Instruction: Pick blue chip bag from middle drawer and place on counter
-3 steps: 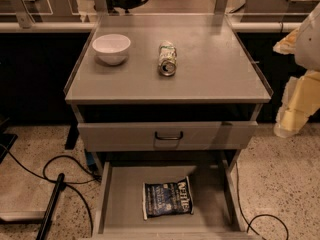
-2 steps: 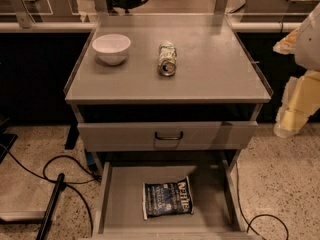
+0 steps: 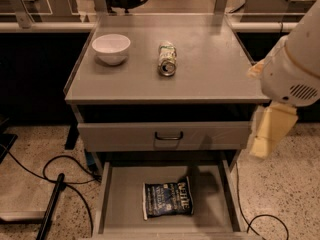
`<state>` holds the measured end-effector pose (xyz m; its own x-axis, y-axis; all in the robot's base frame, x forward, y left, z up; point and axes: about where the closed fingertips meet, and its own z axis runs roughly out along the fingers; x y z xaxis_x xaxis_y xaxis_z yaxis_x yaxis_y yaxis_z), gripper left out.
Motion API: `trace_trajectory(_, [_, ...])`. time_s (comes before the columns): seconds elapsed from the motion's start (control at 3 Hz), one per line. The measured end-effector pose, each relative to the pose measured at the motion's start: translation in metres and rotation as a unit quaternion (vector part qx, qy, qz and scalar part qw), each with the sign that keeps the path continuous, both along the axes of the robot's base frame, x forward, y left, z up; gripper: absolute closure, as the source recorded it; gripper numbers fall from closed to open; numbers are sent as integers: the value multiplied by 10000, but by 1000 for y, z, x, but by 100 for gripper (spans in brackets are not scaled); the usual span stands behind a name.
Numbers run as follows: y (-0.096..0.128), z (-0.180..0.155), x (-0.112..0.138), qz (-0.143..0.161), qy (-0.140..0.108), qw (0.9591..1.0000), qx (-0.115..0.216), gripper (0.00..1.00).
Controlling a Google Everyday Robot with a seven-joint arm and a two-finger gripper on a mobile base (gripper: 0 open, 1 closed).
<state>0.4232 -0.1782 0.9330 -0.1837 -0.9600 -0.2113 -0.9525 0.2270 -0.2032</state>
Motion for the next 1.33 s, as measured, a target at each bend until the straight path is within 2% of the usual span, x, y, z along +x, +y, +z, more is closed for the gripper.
trace_trajectory(0.33, [37,-55,-16,209,484,9986,83,0])
trace_trajectory(0.67, [37,-55,-16,209,484,9986,83,0])
trace_trajectory(1.0, [36,-89,-8,224,504,9985,-12,0])
trace_trajectory(1.33, [30,-142,7,175,562,9982,98,0])
